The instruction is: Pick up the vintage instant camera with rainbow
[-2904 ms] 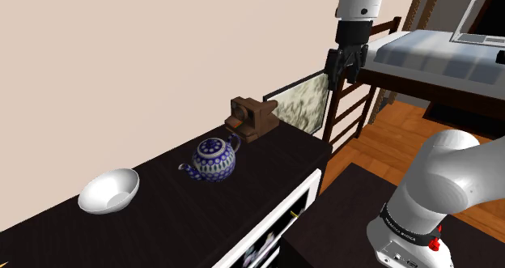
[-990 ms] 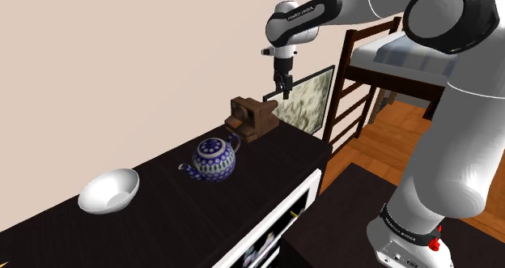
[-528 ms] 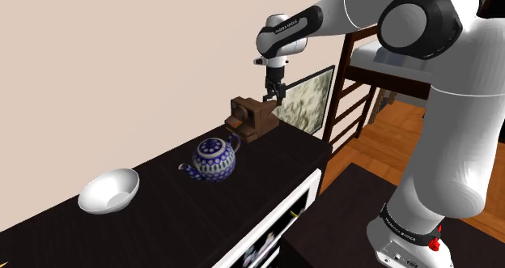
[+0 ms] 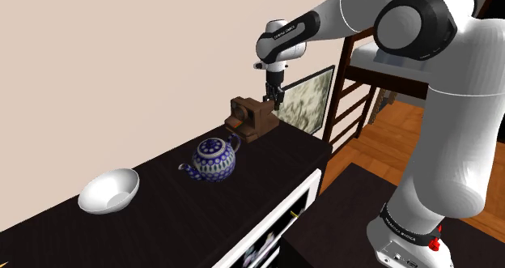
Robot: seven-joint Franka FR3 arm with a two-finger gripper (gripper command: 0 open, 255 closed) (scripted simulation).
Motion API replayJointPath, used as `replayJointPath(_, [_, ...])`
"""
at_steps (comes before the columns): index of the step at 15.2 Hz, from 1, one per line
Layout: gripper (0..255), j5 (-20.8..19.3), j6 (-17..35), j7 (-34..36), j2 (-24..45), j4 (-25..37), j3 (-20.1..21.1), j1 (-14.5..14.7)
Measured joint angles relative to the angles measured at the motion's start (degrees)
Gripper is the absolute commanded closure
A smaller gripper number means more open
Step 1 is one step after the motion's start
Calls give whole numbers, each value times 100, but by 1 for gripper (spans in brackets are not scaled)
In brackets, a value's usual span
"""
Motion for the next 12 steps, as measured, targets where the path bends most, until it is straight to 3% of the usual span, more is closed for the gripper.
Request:
replayJointPath(6, [255, -2, 8, 1, -5, -7, 0, 1])
replayJointPath(12, [255, -56, -336, 55, -95, 229, -8, 12])
